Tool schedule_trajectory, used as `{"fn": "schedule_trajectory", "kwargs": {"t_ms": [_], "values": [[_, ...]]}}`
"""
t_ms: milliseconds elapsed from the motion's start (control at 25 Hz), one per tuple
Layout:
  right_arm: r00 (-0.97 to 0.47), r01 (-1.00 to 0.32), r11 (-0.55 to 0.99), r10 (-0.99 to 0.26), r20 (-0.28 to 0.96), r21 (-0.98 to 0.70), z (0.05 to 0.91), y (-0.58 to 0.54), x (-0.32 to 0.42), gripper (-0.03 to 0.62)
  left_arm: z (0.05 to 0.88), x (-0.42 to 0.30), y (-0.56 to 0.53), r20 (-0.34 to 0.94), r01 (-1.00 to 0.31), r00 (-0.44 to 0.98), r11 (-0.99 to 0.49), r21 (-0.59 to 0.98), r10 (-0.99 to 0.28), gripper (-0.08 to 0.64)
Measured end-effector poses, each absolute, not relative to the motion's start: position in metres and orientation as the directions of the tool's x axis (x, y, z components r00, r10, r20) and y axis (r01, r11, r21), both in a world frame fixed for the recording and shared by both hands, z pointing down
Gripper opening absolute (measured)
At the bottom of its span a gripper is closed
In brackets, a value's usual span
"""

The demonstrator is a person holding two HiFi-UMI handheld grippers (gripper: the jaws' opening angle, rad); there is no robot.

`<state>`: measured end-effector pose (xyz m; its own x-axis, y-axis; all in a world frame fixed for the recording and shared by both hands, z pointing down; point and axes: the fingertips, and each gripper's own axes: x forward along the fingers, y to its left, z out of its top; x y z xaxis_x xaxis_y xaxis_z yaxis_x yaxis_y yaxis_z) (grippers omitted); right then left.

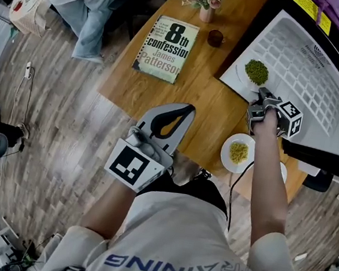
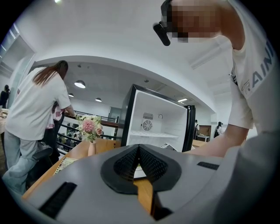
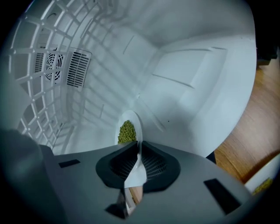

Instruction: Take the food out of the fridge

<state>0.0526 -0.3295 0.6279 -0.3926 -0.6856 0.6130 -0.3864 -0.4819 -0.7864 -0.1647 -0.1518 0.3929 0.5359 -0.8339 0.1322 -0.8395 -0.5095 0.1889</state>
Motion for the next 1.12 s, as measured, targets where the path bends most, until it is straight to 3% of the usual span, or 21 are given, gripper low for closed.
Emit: {"fn": "schedule_trajectory", "kwargs": {"t_ms": [400, 1120], "values": [[-0.433, -0.208, -0.355, -0.802, 0.412, -0.911, 0.599, -0.327, 0.057, 0.026, 0.39, -0.161, -0.144, 0.126, -0.831, 0.546, -0.515, 0.213, -0.829, 0.008], [-0.448, -0.161, -0.252, -0.843, 0.298, -0.954, 0.564, -0.266, 0.076, 0.026, 0.383, -0.154, -0.12, 0.108, -0.827, 0.557, -0.537, 0.169, -0.824, 0.008]]}}
